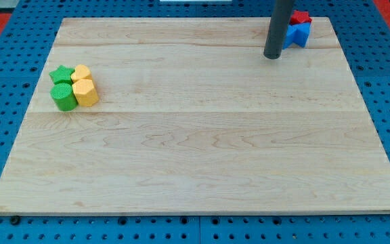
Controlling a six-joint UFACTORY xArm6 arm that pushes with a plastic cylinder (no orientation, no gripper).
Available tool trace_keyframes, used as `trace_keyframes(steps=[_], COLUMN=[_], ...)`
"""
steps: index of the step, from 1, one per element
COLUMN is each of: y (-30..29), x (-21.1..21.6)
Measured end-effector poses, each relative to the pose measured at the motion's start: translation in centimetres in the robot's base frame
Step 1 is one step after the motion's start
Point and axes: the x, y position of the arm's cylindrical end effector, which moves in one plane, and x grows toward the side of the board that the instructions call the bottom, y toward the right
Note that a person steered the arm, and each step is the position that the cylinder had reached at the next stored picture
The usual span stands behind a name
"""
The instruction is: Move your arm to the right of the red star
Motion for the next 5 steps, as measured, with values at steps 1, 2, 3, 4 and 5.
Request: trace_keyframes(steps=[1,2,3,4,5], y=[0.0,0.2,5.5,13.1,16.8], x=[0.0,2.4,5.7,4.5,-1.1])
